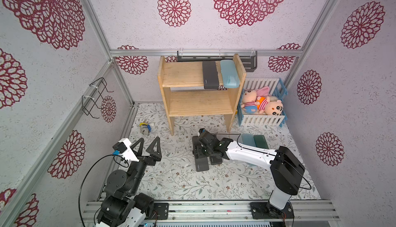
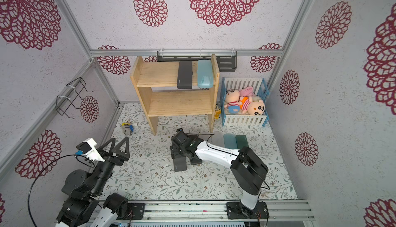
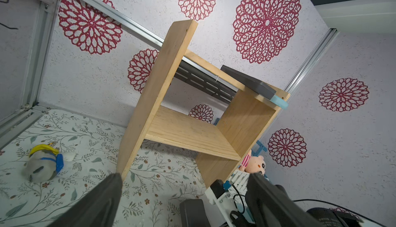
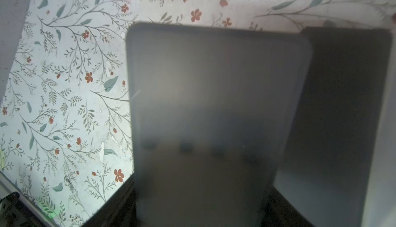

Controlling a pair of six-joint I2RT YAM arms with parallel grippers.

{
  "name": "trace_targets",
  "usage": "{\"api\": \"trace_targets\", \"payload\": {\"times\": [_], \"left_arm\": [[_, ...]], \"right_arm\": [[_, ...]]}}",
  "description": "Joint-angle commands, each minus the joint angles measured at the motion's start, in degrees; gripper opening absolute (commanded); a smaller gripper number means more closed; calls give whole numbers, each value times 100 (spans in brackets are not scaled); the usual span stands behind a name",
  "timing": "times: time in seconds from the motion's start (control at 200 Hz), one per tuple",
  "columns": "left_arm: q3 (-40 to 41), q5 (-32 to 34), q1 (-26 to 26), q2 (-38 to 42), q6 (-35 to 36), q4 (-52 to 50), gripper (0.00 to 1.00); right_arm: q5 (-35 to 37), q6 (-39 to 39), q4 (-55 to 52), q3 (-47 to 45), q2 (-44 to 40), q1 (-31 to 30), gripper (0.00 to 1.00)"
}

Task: Remove the pencil cases from the shelf
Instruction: Place the pencil case at the center of the board.

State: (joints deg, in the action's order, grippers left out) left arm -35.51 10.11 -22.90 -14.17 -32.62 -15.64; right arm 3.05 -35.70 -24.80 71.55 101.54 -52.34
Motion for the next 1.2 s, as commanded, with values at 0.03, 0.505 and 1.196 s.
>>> {"api": "trace_targets", "payload": {"times": [0.03, 0.505, 1.196], "left_arm": [[-22, -174, -20, -210, -179, 123, 97], [21, -60, -14, -89, -217, 9, 97], [-13, 121, -22, -5, -104, -22, 97]], "right_arm": [[-80, -104, 356, 416, 248, 120, 44], [179, 61, -186, 1160, 1154, 442, 51], [322, 479, -274, 1702, 1071, 371, 99]]}}
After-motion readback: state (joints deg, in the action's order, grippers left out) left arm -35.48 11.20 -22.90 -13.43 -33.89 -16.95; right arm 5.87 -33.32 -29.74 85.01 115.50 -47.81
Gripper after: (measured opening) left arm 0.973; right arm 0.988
